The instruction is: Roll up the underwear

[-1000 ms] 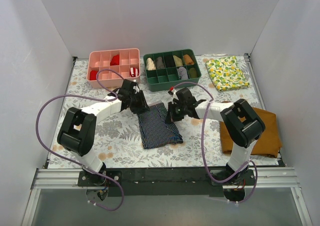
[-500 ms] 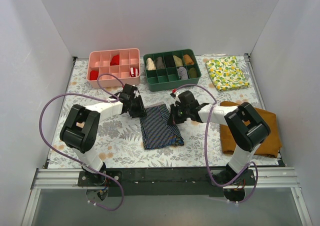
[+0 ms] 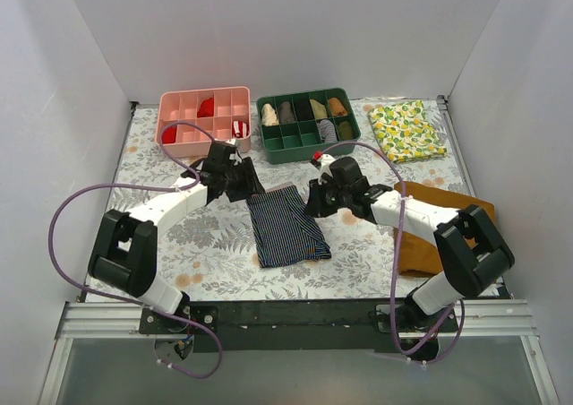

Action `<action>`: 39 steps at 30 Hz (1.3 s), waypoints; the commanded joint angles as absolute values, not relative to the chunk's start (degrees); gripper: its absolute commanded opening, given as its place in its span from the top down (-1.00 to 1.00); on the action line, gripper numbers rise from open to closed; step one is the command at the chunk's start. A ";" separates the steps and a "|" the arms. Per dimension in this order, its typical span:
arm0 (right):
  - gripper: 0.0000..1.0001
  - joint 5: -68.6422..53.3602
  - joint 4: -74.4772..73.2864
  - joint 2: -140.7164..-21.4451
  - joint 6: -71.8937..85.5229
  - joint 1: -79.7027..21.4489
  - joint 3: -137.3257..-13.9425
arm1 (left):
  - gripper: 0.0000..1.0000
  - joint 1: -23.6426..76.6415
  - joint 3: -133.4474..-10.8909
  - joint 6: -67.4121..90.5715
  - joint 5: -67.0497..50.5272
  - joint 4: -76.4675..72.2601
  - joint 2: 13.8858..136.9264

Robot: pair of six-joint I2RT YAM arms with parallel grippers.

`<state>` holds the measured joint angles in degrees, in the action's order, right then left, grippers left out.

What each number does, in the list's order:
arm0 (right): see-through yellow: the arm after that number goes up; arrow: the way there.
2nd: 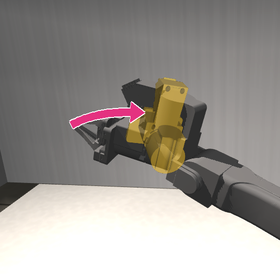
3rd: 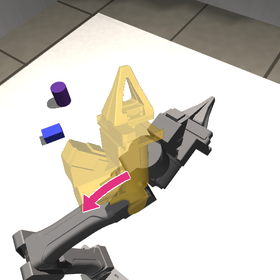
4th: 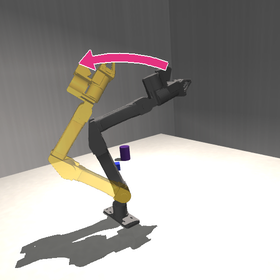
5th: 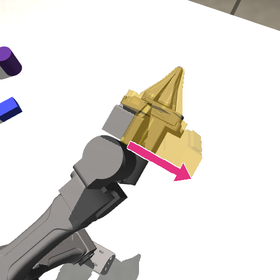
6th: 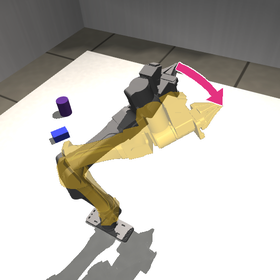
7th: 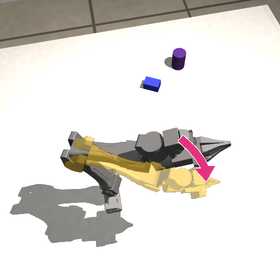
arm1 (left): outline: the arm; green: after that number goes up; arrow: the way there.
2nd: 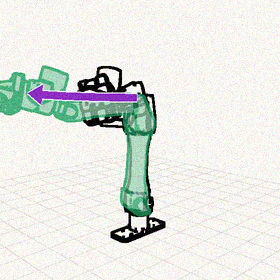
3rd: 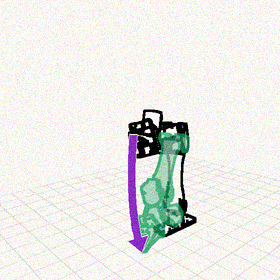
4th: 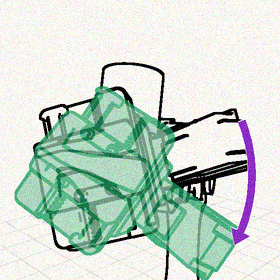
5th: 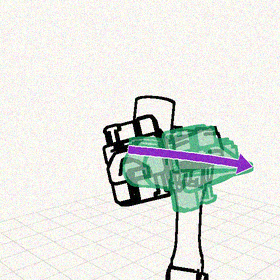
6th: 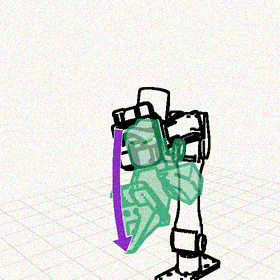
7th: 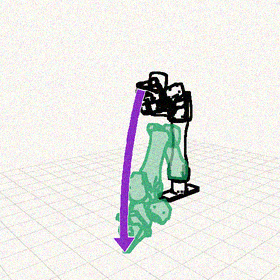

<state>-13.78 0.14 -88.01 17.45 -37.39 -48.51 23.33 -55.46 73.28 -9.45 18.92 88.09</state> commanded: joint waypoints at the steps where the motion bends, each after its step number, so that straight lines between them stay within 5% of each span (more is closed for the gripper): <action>1: 0.41 -15.56 2.11 -84.38 19.68 -38.93 -47.64 | -0.05 23.03 -58.27 72.68 -12.39 21.53 82.19; 11: 0.27 -13.54 1.76 -90.34 26.71 -48.77 -47.55 | -0.96 22.50 -53.53 76.73 -8.26 25.48 76.56; 16: -0.04 -11.25 2.72 -91.76 28.74 -50.01 -46.58 | -0.96 21.89 -53.09 75.85 -6.42 27.94 74.18; 39: -0.05 -6.68 -3.25 -88.34 28.21 -52.65 -37.27 | -0.96 20.39 -47.64 74.27 -5.18 28.05 70.83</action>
<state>-9.56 4.54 -90.72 28.38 -51.64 -42.06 20.95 -49.10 75.37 -5.34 29.52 69.56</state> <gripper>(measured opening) 0.523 0.981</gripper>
